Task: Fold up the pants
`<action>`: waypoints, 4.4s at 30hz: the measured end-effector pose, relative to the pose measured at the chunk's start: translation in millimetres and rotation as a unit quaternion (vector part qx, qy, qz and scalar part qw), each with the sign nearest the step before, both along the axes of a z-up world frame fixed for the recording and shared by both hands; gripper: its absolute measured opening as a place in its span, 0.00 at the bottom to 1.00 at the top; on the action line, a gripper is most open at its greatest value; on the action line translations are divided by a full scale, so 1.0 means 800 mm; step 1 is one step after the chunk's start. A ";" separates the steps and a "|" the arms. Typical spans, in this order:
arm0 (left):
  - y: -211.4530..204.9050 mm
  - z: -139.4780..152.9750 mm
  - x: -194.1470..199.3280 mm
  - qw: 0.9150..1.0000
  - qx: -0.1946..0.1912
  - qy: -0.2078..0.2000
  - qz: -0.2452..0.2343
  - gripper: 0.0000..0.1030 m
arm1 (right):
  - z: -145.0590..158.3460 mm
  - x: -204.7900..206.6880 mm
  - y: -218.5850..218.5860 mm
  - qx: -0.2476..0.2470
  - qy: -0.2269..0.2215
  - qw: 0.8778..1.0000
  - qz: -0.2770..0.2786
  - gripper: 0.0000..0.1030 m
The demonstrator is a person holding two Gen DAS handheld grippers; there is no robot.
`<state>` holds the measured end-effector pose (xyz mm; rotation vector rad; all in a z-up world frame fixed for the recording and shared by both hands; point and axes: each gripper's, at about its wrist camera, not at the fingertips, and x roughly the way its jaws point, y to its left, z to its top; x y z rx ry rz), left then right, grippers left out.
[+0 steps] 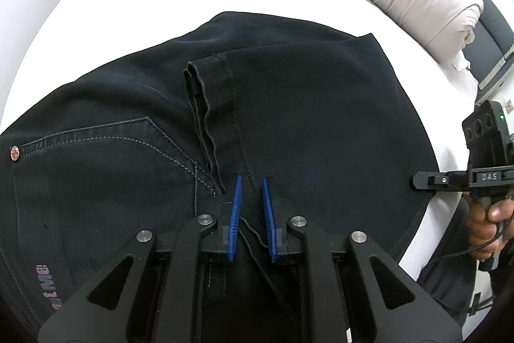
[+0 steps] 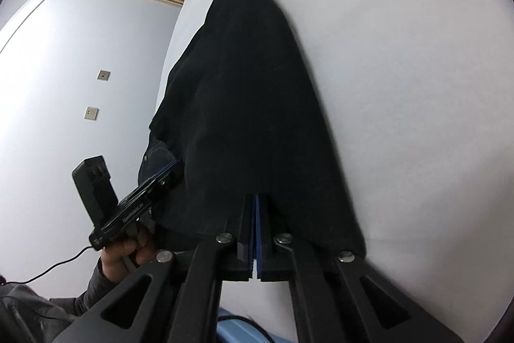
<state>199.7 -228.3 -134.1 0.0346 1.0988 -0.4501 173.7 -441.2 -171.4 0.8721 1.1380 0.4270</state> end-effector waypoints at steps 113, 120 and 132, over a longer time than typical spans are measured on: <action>0.308 0.035 -0.150 0.891 -0.330 -0.011 0.312 0.15 | 0.055 0.116 0.214 0.097 -0.121 0.986 0.055 0.49; 0.285 0.061 -0.148 0.917 -0.271 -0.038 0.290 0.15 | -0.006 0.143 0.221 0.036 0.000 0.997 0.065 0.00; 0.158 0.173 -0.088 0.966 -0.130 -0.143 0.171 0.15 | 0.013 0.132 0.209 0.026 -0.041 0.995 0.082 0.03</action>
